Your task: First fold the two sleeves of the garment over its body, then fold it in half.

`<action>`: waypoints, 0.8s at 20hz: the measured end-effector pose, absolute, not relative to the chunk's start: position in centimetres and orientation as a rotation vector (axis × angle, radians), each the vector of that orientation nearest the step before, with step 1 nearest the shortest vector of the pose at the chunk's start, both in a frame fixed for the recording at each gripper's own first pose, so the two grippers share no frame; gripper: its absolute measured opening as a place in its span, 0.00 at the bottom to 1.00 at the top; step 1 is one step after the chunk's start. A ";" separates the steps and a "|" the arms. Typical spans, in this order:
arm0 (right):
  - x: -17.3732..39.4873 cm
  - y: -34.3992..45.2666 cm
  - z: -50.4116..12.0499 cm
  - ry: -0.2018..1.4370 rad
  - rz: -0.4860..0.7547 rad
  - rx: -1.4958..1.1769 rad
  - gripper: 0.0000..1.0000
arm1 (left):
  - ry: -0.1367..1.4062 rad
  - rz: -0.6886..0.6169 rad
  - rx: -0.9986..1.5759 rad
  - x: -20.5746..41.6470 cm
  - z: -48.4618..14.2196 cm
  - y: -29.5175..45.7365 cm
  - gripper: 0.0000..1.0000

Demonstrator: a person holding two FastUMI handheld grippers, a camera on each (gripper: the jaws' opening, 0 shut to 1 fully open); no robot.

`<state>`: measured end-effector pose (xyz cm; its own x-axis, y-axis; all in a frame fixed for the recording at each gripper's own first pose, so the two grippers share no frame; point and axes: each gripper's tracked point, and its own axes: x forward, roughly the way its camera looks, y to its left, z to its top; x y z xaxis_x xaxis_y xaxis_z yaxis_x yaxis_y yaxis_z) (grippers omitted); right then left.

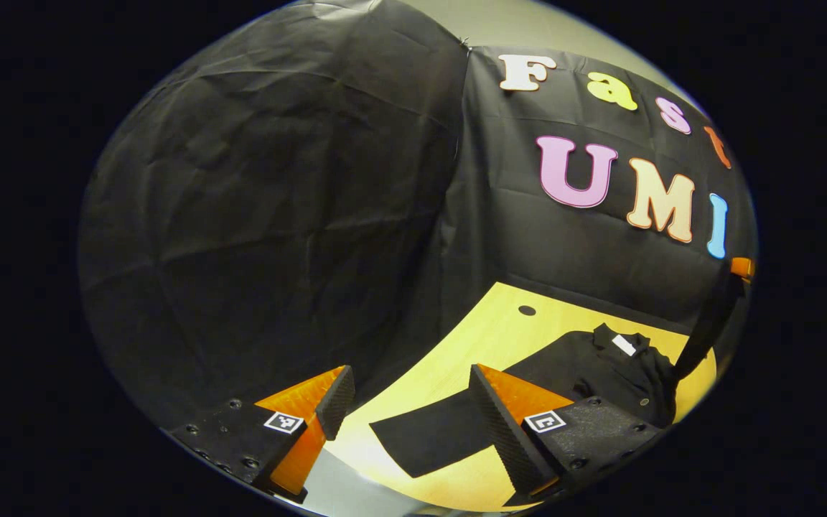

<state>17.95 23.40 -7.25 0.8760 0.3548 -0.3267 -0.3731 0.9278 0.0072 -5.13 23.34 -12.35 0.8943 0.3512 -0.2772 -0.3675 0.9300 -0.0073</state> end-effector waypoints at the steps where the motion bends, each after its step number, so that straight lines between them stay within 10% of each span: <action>1: 17.8 25.2 -8.2 0.348 0.411 -0.066 0.02 | 0.291 0.377 -0.058 -5.3 -13.0 23.8 0.95; 16: 21.7 38.2 -28.6 0.657 0.561 -0.239 0.02 | 0.517 0.332 -0.005 -4.8 -23.8 25.1 0.97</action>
<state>21.67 38.16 -28.63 0.6510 0.4153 -0.6354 -0.5622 0.8263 -0.0360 -4.77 25.09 -23.82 0.8171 0.3099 -0.4862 -0.3124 0.9467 0.0784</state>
